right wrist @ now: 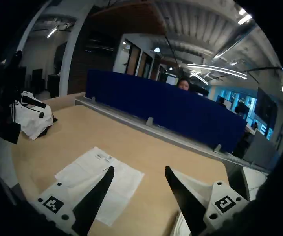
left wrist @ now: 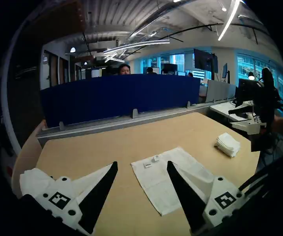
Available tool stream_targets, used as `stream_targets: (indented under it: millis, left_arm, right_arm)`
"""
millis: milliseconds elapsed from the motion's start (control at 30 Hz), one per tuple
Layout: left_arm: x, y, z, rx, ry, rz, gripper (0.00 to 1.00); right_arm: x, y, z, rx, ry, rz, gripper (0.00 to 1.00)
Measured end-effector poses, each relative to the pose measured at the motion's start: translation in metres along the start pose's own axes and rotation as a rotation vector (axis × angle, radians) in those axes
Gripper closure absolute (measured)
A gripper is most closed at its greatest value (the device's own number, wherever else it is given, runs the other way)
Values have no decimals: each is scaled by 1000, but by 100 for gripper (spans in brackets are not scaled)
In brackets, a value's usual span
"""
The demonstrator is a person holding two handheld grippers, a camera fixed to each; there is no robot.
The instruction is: Fold towel
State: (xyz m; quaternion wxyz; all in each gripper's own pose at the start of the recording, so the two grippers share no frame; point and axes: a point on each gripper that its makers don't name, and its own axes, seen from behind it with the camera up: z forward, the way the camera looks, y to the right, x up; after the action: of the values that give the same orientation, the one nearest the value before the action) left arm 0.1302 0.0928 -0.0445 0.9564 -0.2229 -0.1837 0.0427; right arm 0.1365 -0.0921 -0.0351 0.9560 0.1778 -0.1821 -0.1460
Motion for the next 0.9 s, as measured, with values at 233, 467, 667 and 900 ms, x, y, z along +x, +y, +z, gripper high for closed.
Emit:
stream_targets:
  millis: [233,467,667,900]
  left_arm:
    - [-25,7,6,-14,-41,6,7]
    - [-63,21,16,-45,-106,28,7]
    - [-100,30,29,-65,-176,26,7]
    - [-144,42,43,-101,-273,40,7]
  right_arm:
    - [-25,-10,10,27,-37,17,0]
    - [-61,-18,20,49,-87,34,0]
    - [-92,-24,28,62,-126,34,0]
    - [-132,-37,36,94,-196,17,0]
